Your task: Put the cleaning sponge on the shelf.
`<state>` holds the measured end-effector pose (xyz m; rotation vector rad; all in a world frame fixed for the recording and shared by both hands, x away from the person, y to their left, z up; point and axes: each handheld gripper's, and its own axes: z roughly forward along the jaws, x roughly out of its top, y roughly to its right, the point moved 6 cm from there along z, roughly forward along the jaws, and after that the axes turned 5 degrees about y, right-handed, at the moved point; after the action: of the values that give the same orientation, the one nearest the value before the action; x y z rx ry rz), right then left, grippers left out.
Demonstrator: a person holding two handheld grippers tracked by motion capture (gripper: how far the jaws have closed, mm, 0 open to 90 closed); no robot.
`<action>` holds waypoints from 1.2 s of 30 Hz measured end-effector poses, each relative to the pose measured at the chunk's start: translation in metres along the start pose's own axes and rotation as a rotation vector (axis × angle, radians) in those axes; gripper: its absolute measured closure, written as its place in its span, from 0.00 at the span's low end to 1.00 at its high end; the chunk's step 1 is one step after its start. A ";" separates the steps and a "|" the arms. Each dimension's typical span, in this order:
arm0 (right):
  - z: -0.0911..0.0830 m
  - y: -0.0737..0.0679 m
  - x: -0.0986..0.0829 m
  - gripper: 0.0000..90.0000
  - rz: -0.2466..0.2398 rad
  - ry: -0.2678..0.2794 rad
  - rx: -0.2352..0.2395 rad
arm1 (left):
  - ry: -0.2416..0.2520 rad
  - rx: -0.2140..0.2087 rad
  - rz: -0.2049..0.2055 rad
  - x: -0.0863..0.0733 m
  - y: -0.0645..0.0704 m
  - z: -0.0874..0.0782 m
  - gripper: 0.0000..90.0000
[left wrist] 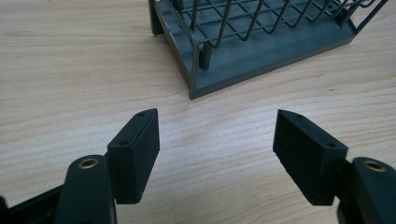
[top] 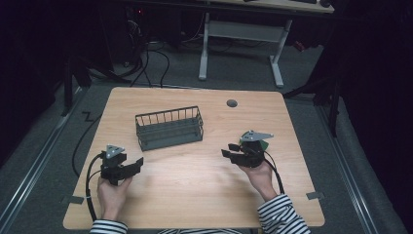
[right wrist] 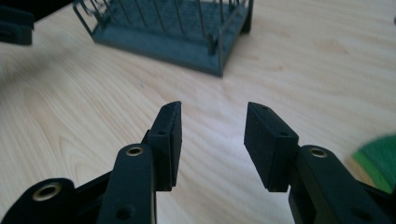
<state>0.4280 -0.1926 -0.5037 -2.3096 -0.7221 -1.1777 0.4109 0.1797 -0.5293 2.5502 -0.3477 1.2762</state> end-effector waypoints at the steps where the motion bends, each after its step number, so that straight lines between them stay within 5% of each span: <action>1: 0.002 -0.001 0.004 0.63 0.004 0.008 0.005 | -0.006 0.003 0.007 0.002 0.000 0.001 0.36; 10: 0.030 -0.006 0.032 0.64 -0.022 -0.007 0.008 | -0.009 0.017 0.009 0.019 0.000 0.012 0.38; 15: 0.061 -0.005 0.042 0.67 -0.013 -0.043 0.009 | -0.007 0.036 0.013 0.026 -0.003 0.019 0.43; 22: 0.084 0.001 0.042 0.68 0.011 -0.073 -0.017 | -0.013 0.038 -0.010 0.026 -0.009 0.029 0.48; 29: 0.105 0.010 0.032 0.70 0.043 -0.113 -0.046 | -0.025 0.074 0.029 0.022 -0.013 0.042 0.55; 36: 0.117 0.013 0.028 0.69 0.043 -0.107 -0.073 | -0.024 0.065 0.003 0.021 -0.014 0.049 0.58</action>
<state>0.5201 -0.1255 -0.5448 -2.4518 -0.6734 -1.0852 0.4647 0.1738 -0.5423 2.6217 -0.3206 1.2786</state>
